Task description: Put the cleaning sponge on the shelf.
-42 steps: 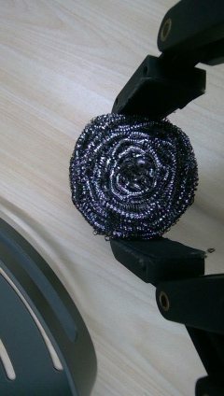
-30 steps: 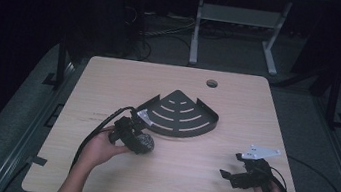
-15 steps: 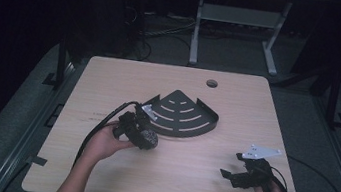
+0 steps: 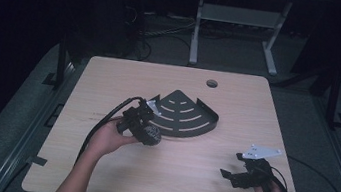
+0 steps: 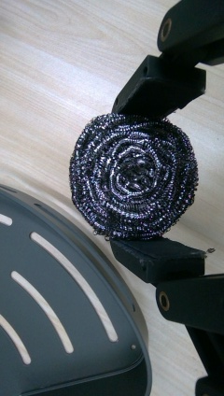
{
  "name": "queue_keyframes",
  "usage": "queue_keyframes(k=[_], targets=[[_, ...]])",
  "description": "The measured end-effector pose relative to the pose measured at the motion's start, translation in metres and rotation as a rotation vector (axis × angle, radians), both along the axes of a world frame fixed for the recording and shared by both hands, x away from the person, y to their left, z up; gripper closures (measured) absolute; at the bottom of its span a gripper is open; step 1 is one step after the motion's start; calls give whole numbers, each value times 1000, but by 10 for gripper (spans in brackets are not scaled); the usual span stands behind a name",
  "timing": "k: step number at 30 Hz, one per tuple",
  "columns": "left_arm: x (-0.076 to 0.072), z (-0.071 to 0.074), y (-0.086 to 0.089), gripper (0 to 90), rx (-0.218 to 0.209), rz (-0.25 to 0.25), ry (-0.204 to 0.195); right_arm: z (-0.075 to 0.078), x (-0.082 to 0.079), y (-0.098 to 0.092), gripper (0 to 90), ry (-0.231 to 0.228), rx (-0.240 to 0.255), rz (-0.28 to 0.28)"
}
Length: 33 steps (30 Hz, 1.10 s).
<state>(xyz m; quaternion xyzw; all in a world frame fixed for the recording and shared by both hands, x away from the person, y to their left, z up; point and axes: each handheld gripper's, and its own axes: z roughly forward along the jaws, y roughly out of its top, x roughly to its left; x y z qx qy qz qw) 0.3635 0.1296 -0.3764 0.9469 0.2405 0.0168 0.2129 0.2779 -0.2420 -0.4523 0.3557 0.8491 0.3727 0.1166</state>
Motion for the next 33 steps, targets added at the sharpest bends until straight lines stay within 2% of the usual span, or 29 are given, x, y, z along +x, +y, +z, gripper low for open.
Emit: queue_keyframes(k=[10,33], targets=[[7,1,-8,339,19,-12,7,1,-1,0,138,0,8,-2],[28,14,-33,339,17,-46,8,2,-1,-4,138,-5,19,-7]])
